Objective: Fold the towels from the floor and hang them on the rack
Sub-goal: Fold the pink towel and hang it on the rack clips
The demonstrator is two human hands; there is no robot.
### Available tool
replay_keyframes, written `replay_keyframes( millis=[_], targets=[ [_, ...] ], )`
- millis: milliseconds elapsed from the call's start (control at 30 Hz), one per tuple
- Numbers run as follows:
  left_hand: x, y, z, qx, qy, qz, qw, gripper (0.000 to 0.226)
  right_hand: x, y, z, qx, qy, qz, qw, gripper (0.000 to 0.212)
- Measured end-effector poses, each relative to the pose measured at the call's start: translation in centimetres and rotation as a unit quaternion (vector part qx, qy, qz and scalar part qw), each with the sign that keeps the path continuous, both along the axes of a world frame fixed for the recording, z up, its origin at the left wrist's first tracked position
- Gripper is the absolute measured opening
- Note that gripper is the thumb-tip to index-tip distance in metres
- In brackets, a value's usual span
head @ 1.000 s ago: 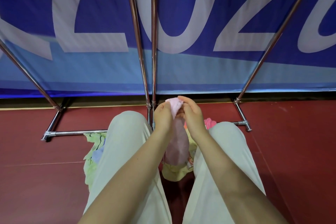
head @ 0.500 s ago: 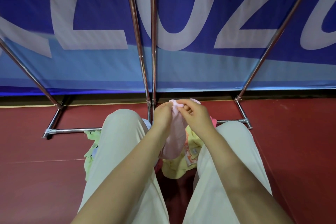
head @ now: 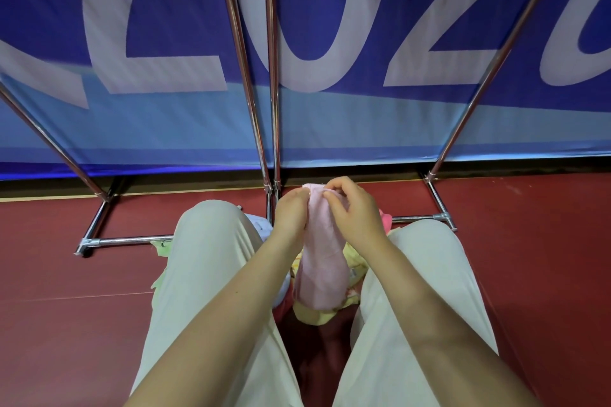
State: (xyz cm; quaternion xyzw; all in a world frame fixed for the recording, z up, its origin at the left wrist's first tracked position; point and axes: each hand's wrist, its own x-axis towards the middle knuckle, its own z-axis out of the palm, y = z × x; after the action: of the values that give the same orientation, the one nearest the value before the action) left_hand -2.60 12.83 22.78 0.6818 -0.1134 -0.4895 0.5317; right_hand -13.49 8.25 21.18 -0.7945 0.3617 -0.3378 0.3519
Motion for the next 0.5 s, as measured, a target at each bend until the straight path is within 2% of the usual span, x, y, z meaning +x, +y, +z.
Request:
replay_keyframes(
  millis=[167,267,400,500],
  targets=[
    [-0.8,0.8,0.0,-0.055,-0.055,0.009,0.997,0.019,0.0,0.2,-0.2,0.019,0.014,-0.036,0.999,0.005],
    [-1.1,1.0,0.1,-0.096,-0.079,-0.006,0.992,0.029,0.1,0.0,-0.2,0.041,0.007,-0.055,0.998,0.006],
    [-1.1,0.8,0.1,-0.094,-0.083,-0.034,0.992,0.023,0.2,-0.1,-0.2,0.072,-0.037,-0.07,0.994,0.008],
    [-1.0,0.9,0.1,-0.111,-0.119,-0.051,0.985,0.026,0.1,-0.1,0.0,0.098,-0.052,-0.066,0.992,0.009]
  ],
)
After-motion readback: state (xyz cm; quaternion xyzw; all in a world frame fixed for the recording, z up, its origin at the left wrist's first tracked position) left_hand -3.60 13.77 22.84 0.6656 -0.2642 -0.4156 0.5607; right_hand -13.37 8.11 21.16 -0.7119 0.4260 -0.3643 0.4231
